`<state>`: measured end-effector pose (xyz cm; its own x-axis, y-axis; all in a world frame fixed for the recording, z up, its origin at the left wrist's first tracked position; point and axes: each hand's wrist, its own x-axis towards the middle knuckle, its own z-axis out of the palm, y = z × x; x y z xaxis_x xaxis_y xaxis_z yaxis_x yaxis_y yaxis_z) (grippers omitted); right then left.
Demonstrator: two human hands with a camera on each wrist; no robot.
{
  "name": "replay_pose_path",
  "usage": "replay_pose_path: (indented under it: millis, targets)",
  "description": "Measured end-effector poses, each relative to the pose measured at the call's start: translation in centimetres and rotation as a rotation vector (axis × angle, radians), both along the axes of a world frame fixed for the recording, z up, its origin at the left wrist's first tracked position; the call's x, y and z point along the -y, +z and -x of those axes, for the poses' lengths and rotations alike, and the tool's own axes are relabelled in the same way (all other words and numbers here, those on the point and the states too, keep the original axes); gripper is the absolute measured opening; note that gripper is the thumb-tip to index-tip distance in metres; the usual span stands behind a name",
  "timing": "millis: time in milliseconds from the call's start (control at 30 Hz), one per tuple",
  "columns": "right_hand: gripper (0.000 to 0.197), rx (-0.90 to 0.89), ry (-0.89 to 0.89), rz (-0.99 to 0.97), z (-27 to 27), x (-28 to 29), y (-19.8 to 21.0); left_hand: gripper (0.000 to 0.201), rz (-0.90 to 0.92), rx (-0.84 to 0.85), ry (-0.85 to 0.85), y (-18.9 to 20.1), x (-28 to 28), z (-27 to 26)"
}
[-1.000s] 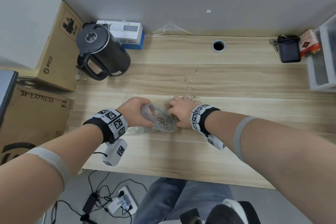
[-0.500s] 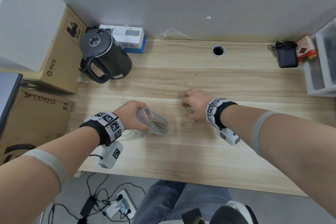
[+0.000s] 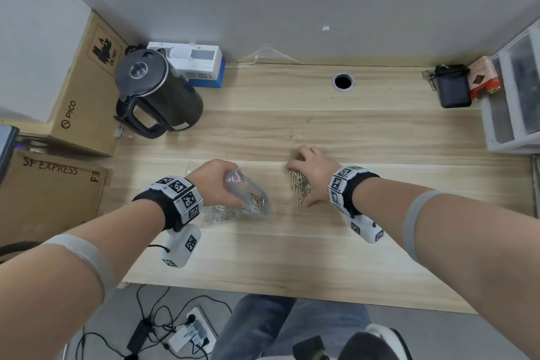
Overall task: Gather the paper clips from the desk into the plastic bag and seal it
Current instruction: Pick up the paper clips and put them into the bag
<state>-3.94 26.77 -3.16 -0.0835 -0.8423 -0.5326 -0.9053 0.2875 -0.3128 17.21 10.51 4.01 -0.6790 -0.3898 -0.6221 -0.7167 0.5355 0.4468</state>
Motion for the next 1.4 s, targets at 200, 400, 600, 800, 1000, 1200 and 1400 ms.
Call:
replay_pose_path:
  millis: [200,400,600,800,1000,1200,1400]
  targets:
    - [0.089,0.055,-0.008,0.043,0.3,-0.2,-0.2,0.040,-0.008,-0.001,-0.004,0.1,-0.2,0.4]
    - [0.095,0.039,-0.046,0.048,-1.3,-0.4,-0.3,0.042,-0.007,-0.011,-0.016,-0.1,-0.5,0.4]
    - [0.038,0.157,-0.084,0.105,-0.8,-0.3,-0.8,0.043,-0.011,-0.011,-0.008,-0.7,-0.3,0.4]
    - [0.018,0.250,-0.119,0.146,-0.2,-0.2,-1.3,0.042,-0.006,-0.010,-0.018,-0.9,-0.6,0.7]
    - [0.011,0.255,-0.152,0.165,0.1,-0.2,-1.2,0.042,-0.020,-0.068,0.004,-1.4,-0.9,1.3]
    - [0.013,0.238,-0.166,0.148,0.5,-0.3,-0.5,0.045,-0.002,-0.050,-0.021,-2.1,-1.1,2.0]
    - [0.015,0.266,-0.259,0.139,1.3,-0.7,0.3,0.083,-0.058,0.014,-0.019,-2.4,-1.3,1.6]
